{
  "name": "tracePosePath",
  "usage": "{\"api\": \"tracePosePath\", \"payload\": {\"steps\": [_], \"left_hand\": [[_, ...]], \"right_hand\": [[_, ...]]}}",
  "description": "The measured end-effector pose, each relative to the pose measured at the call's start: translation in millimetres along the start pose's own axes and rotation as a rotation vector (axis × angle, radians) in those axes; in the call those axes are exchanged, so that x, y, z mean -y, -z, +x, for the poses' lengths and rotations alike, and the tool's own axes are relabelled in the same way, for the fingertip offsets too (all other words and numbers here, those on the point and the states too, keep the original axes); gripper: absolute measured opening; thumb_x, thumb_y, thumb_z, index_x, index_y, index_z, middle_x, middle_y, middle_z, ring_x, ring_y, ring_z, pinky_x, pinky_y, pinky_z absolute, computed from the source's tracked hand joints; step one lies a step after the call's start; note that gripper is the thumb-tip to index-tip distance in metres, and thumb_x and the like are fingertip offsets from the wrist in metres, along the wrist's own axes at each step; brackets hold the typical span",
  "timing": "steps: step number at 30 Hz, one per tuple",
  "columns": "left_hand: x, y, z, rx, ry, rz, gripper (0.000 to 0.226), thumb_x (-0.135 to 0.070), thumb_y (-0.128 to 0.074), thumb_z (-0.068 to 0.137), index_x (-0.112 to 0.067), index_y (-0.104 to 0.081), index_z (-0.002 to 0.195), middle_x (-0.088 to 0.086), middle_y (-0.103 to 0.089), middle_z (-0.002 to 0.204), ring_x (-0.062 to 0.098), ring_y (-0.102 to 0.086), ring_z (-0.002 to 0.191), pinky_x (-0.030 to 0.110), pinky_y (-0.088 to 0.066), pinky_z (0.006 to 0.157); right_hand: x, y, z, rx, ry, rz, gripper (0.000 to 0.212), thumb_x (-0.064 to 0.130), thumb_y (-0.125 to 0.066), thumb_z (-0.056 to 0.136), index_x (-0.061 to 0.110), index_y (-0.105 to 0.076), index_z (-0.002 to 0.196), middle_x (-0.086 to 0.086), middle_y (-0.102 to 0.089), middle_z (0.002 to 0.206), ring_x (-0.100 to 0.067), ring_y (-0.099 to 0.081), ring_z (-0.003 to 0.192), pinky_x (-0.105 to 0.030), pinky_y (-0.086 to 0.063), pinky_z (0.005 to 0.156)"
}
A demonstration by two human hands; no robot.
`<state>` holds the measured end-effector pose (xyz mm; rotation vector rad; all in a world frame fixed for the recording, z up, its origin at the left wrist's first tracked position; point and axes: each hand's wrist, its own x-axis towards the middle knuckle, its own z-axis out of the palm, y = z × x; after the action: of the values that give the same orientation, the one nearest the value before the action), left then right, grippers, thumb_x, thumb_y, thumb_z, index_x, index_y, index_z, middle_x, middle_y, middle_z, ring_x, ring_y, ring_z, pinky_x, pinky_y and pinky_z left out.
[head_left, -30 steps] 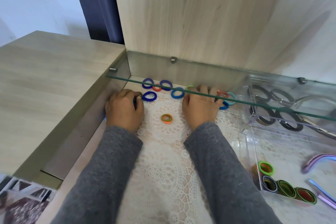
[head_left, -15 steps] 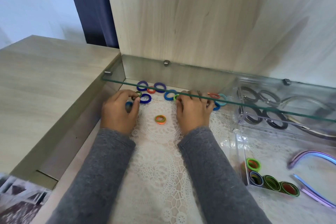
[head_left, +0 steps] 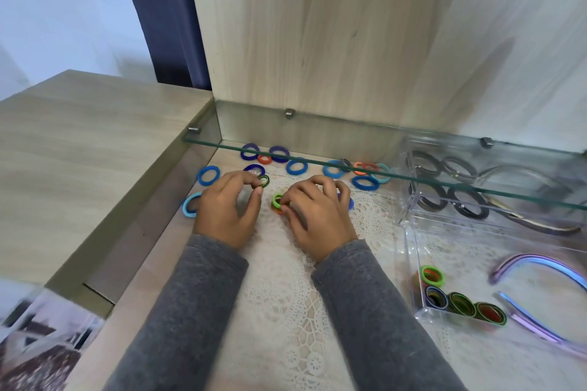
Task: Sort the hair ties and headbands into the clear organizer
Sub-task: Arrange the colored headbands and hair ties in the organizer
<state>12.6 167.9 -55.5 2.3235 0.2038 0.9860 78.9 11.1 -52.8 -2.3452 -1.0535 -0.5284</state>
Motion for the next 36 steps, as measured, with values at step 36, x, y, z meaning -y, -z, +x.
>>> {"api": "tracePosePath", "payload": {"steps": [36], "left_hand": [[-8.9,0.6,0.7,0.273,0.194,0.266,0.043,-0.015,-0.050,0.092,-0.021,-0.048,0.134,-0.003,-0.033,0.153,0.019,-0.023,0.144,0.042,-0.016,0.116]], "right_hand": [[3.3,3.7,0.1,-0.038,-0.073,0.085,0.023,0.021,-0.058,0.070,0.029,-0.066,0.090,0.006,-0.055,0.107,-0.018,-0.046,0.105,-0.038,-0.025,0.089]]}}
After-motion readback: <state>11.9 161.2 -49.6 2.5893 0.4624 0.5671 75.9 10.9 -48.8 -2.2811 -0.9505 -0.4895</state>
